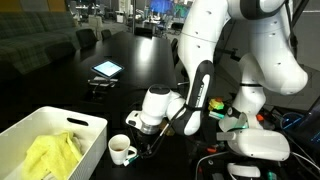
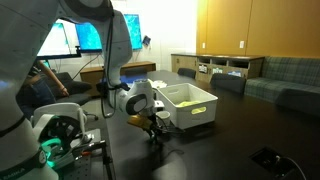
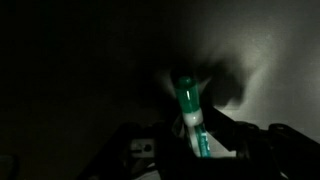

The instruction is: Place the white towel in the white storage box, put the black masking tape in the white mug, put the yellow towel in the box, place the green marker inside the mug

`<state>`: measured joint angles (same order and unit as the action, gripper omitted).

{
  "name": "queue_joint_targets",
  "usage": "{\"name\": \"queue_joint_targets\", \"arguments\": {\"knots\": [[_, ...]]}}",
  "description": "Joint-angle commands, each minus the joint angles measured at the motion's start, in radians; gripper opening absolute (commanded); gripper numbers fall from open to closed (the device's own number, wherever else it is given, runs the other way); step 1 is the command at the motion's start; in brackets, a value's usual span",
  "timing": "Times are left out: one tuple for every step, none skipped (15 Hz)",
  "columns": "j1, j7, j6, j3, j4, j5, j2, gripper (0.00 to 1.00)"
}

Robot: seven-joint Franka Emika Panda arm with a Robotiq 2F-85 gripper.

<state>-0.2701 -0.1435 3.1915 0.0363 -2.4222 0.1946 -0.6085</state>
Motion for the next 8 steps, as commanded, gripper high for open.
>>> {"name": "queue_joint_targets", "arguments": {"knots": [[0.001, -0.026, -0.035, 0.006, -0.003, 0.018, 0.009, 0.12], [-0.006, -0.028, -0.04, -0.001, -0.007, 0.019, 0.014, 0.14], [-0.019, -0.029, -0.051, -0.012, -0.014, 0.022, 0.026, 0.15], [-0.038, -0.026, -0.07, -0.027, -0.023, 0.025, 0.041, 0.15], [-0.054, -0.022, -0.092, -0.039, -0.029, 0.03, 0.056, 0.15], [-0.081, -0.018, -0.122, -0.061, -0.037, 0.041, 0.075, 0.15], [-0.107, -0.011, -0.153, -0.081, -0.043, 0.055, 0.09, 0.14], [-0.144, 0.002, -0.191, -0.112, -0.055, 0.074, 0.114, 0.14]]}}
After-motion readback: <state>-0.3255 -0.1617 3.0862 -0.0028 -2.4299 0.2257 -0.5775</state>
